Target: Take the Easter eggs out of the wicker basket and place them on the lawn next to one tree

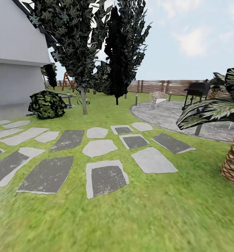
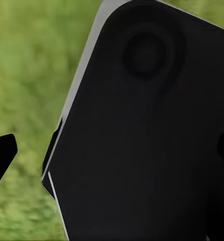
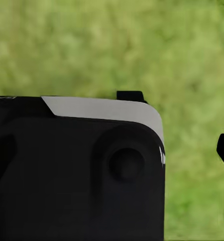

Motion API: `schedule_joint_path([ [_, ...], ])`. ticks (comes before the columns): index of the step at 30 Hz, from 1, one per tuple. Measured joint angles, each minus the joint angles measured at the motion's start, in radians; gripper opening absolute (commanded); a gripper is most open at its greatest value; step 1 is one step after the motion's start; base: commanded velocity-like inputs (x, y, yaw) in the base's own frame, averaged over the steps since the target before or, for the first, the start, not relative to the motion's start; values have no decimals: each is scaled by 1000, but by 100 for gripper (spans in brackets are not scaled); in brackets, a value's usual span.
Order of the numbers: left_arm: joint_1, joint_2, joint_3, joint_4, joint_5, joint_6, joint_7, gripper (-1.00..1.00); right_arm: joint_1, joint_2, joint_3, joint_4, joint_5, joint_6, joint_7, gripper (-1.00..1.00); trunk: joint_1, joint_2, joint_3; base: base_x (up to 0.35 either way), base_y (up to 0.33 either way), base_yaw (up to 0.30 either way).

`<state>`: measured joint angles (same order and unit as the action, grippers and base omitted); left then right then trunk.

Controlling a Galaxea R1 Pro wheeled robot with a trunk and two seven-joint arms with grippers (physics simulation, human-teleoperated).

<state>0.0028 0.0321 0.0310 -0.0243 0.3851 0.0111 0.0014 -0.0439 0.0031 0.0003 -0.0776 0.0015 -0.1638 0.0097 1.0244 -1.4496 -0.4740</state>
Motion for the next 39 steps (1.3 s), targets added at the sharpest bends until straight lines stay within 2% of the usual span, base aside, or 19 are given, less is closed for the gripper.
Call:
schedule_joint_path([
  [18,0,0,1,0,1,0,0,100,0,0,-1,0,0,0,0,100,0,0,0,333,0,261],
  [39,0,0,1,0,1,0,0,100,0,0,1,0,0,0,0,100,0,0,0,333,0,16],
])
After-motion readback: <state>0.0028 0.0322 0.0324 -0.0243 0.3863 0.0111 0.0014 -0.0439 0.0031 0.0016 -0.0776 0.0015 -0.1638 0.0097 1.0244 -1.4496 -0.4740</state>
